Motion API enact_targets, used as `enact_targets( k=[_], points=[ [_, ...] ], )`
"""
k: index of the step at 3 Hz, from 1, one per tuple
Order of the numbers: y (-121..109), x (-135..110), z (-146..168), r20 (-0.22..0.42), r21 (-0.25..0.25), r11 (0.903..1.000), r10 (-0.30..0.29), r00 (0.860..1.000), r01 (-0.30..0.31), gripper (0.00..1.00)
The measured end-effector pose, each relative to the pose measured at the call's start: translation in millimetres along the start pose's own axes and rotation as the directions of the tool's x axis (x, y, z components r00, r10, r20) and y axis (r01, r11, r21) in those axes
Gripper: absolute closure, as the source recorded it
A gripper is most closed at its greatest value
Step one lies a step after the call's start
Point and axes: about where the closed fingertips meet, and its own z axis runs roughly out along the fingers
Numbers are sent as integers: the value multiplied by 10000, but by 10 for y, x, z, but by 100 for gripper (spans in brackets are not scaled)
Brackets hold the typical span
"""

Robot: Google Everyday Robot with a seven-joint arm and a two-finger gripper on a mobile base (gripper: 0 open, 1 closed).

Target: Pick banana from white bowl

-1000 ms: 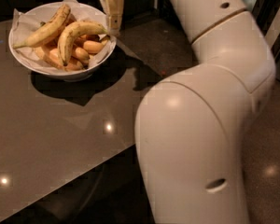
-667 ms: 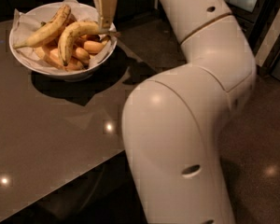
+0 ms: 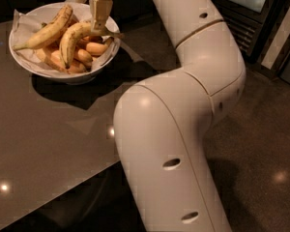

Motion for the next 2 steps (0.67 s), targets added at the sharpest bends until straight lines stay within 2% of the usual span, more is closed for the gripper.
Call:
enact_targets(
  k=[2],
  points=[
    [12,78,266,110,-395,9987,331,9994,-326,39]
  ],
)
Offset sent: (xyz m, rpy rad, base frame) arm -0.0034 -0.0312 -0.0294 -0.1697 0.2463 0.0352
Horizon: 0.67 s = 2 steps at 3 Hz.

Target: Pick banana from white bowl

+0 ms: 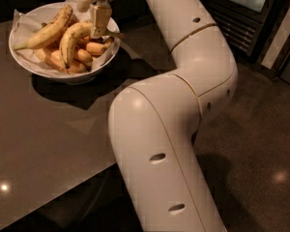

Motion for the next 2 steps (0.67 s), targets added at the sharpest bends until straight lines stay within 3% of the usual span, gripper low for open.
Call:
enact_targets(
  k=[2],
  points=[
    [17,75,169,-20,-299,9994,182,9998,-183,38]
  ],
)
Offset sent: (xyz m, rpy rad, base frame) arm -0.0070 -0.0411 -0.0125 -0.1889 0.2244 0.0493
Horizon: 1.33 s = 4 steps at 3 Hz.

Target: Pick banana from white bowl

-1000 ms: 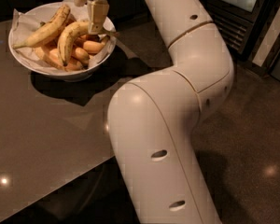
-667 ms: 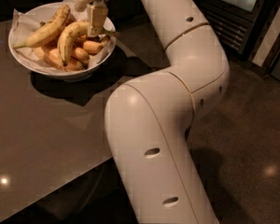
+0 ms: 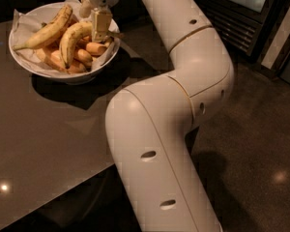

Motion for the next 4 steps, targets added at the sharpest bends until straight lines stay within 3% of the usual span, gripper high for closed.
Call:
enact_targets(
  k=[2,4],
  points=[
    [33,43,164,77,-349,9993,99,9999,-96,37],
    [65,73,196,101,-504,9985,222,9997,-217,74]
  ],
)
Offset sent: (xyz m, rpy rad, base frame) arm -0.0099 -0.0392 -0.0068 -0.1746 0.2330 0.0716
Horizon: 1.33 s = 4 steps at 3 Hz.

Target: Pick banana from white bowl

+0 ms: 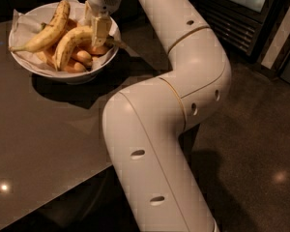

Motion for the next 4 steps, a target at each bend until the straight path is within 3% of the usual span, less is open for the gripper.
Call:
enact_targets(
  k=[1,2,3,4],
  points=[
    [23,1,-22,108,-30,9999,96,9999,-96,96],
    [23,0,-21,114,-32,9999,98,9999,-97,100],
    [-90,-40,-71,280,493,9987,87,9996,-101,100],
    [-71,-128,-226,937,879,9961,-40,9956,-43,100]
  ],
)
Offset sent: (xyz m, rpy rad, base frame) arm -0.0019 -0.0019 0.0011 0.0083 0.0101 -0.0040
